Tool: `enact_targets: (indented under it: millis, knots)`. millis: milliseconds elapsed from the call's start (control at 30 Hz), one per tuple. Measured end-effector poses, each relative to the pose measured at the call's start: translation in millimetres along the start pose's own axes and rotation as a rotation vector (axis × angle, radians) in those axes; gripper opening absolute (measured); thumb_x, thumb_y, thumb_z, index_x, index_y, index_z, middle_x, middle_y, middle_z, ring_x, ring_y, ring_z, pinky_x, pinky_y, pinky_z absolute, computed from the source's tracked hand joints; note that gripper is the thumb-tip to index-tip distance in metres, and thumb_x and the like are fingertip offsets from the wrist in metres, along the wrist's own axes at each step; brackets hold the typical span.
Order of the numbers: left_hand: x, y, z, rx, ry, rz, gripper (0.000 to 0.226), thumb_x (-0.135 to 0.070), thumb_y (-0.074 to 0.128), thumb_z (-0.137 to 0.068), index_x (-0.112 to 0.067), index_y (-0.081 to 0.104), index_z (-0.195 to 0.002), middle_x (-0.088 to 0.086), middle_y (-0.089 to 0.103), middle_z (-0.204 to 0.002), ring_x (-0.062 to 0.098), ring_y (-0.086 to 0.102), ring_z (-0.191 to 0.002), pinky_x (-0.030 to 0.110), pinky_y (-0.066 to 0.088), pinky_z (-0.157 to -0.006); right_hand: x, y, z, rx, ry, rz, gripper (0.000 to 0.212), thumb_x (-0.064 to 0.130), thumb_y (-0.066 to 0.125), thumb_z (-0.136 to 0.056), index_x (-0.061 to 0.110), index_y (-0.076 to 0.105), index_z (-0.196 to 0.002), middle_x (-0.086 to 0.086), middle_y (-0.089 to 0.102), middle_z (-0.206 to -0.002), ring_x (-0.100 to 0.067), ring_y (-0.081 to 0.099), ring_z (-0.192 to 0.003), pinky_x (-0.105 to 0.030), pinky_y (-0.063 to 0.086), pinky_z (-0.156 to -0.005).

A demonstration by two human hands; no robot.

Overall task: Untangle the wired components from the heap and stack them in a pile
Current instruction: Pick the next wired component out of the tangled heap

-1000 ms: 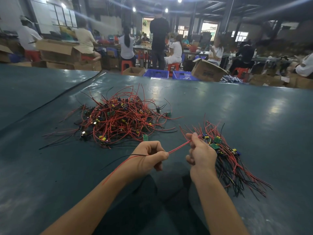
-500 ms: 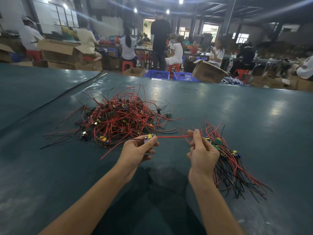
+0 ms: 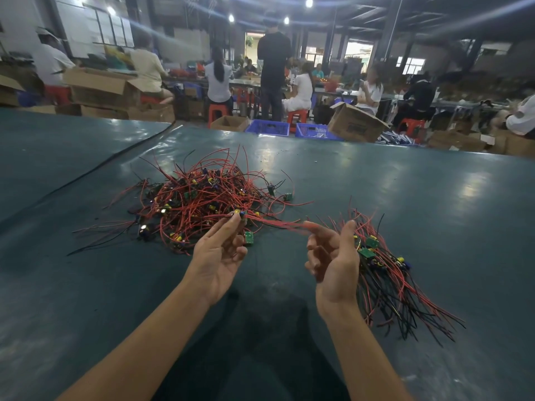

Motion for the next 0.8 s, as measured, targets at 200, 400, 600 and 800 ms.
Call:
enact_targets:
  millis: [200, 400, 600, 800]
  knots:
    - [13, 20, 7, 0.279, -0.109, -0.271, 0.028, -0.027, 0.066, -0.073, -0.012, 0.077, -0.094, -0.003, 0.06, -0.07, 0.008, 0.049, -0.052, 0.021, 0.042, -0.053, -11, 14, 8, 0.083, 0.101, 0.214, 0.047, 0.055, 0.053, -0.083, 0.016, 0.077, -0.077, 0.005, 0.048, -0.054, -0.006, 0.032, -0.041, -0.019, 0.025, -0.039]
    - [24, 21, 12, 0.369, -0.088, -0.565, 0.017, -0.016, 0.072, -0.07, -0.014, 0.079, -0.086, 0.001, 0.067, -0.066, 0.009, 0.053, -0.052, 0.02, 0.047, -0.053, -17, 20, 12, 0.116, 0.12, 0.348, 0.025, 0.027, 0.067, -0.091, 0.019, 0.076, -0.069, 0.012, 0.055, -0.047, 0.002, 0.048, -0.043, -0.01, 0.038, -0.045]
    - [25, 17, 7, 0.248, -0.133, -0.388, 0.02, -0.017, 0.065, -0.082, -0.009, 0.069, -0.099, 0.007, 0.066, -0.065, 0.013, 0.058, -0.049, 0.023, 0.05, -0.049, -17, 14, 10, -0.018, 0.186, 0.279, 0.024, 0.021, 0.069, -0.09, 0.017, 0.076, -0.068, -0.003, 0.072, -0.067, -0.019, 0.062, -0.059, -0.031, 0.053, -0.057]
    - [34, 15, 14, 0.266, -0.145, -0.582, 0.029, -0.021, 0.074, -0.076, -0.014, 0.064, -0.103, 0.005, 0.072, -0.076, 0.013, 0.062, -0.057, 0.026, 0.051, -0.06, -15, 15, 11, -0.073, 0.175, 0.207, 0.025, 0.021, 0.068, -0.09, 0.015, 0.07, -0.066, 0.002, 0.065, -0.06, -0.008, 0.054, -0.048, -0.021, 0.044, -0.042]
Point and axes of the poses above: each hand's wrist, its own z-axis away from the middle knuckle, its own y-axis out of the palm, x = y × z, the point moved 5 cm from there along -z, towards the middle knuckle
